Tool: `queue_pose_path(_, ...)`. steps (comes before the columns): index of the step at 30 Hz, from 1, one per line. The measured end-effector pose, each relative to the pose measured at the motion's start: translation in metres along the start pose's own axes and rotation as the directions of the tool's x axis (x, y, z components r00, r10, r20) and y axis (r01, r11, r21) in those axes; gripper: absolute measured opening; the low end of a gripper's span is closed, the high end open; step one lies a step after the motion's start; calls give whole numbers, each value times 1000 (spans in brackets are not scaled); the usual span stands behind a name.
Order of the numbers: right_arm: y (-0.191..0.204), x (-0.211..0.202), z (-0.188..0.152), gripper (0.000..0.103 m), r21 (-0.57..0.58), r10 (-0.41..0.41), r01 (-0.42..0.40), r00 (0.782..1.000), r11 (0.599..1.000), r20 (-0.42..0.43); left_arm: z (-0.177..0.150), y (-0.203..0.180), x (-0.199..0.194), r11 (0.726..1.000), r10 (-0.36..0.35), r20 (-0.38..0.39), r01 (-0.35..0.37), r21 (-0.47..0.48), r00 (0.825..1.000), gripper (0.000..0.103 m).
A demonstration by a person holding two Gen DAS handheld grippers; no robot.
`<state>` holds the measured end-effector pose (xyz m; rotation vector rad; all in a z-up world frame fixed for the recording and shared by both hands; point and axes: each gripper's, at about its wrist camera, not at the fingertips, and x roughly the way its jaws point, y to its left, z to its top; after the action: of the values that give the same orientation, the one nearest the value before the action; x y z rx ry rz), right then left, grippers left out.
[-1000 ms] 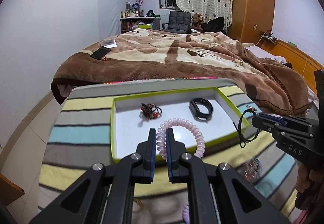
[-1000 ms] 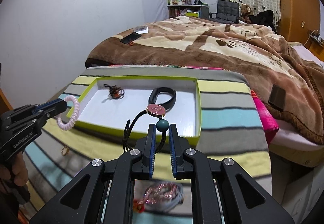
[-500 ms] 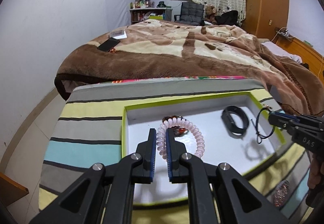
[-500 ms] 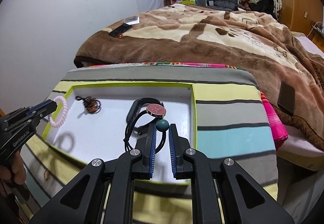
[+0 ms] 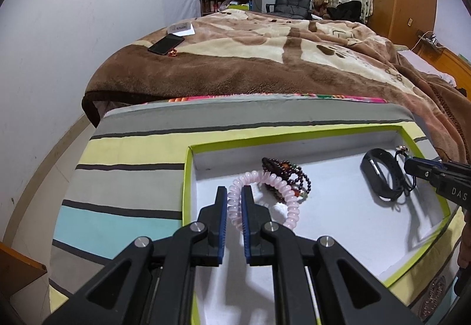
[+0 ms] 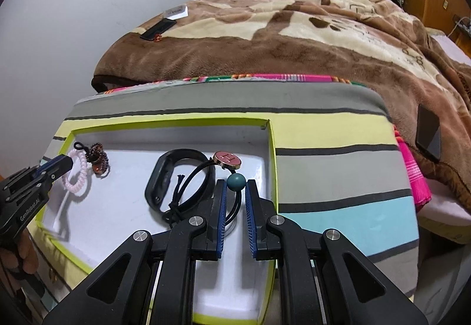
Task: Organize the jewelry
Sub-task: 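Carry both items into the green box and open both grippers, then withdraw both grippers from the box toward the lilac hair tie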
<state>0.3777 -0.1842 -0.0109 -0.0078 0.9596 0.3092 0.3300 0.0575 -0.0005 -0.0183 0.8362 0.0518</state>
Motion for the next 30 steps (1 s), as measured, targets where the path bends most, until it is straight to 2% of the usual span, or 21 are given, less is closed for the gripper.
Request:
queue_pose_path(9,4,4,2,14,-3,11,-11,1000,1000,-9,2,-2,3,1000,-10,-1,10,13,1000,11)
queue_pose_path(11,4,2,1,18,-4,12,-12,1000,1000,-5,1,-2,3,1000,-8,-1,8,16,1000,13)
queue_pose_path(13,5,-1,0,21,-10,17,-17,1000,1000,3,1,-1,1,1000,-14,2,14,9,1000,22)
queue_pose_path(16,6,-9,-3,25,-18,20,-20,999,1000,26,-1,2,-5,1000,-22,13,22,-9,1000,24)
queue_pose_path(23,9,-43,-16,27,-23,43,-41,994,999,101,-9,4,-34,998,-46,65,48,-29,997,25)
queue_pose_path(30,14,-86,-53,27,-34,73,-68,983,997,171,-35,-2,-80,995,-93,130,95,-12,987,25)
